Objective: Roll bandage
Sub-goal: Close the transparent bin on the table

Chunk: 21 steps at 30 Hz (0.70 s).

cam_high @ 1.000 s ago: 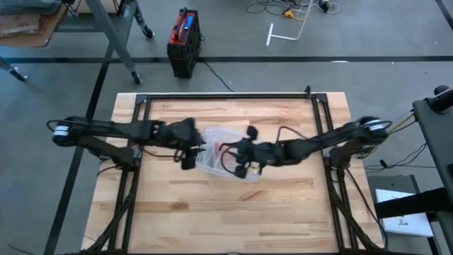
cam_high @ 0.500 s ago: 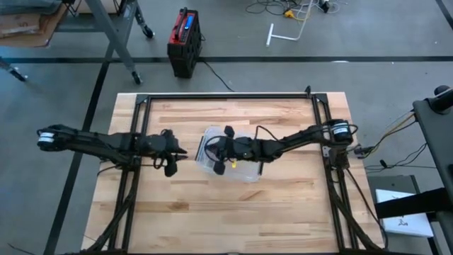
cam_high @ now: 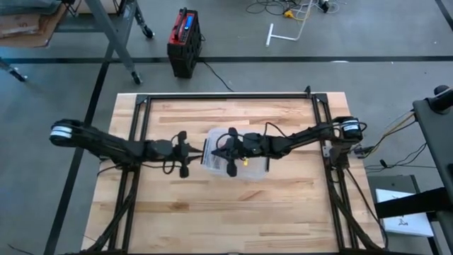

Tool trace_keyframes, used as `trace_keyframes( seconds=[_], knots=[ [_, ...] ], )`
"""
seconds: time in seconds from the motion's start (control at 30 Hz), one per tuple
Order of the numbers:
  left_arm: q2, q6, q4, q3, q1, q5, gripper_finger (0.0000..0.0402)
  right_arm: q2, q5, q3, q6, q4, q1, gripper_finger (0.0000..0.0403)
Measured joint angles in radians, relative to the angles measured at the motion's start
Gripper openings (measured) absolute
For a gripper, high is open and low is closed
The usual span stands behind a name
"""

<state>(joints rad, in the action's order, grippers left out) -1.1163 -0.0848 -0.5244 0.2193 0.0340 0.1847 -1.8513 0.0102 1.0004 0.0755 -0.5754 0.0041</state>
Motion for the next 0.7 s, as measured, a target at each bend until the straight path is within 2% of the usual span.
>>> trace_keyframes(
  seconds=[0.2,0.33,0.53,0.7],
  knots=[
    [-0.223,-0.006,-0.296,-0.002,-0.01,0.042,0.0067,-0.003,-0.014,-0.001,-0.02,-0.001,-0.011,0.0001],
    [-0.288,-0.012,-0.403,-0.003,-0.01,0.044,0.0056,-0.005,-0.018,-0.001,-0.015,0.011,-0.024,0.0],
    [-0.22,-0.008,-0.327,0.021,-0.008,0.015,0.004,-0.005,-0.007,-0.002,-0.001,0.019,-0.024,0.0],
    [-0.113,-0.009,-0.071,0.094,-0.005,0.012,0.0034,-0.003,-0.004,0.0,0.006,0.053,-0.024,0.0]
  ],
)
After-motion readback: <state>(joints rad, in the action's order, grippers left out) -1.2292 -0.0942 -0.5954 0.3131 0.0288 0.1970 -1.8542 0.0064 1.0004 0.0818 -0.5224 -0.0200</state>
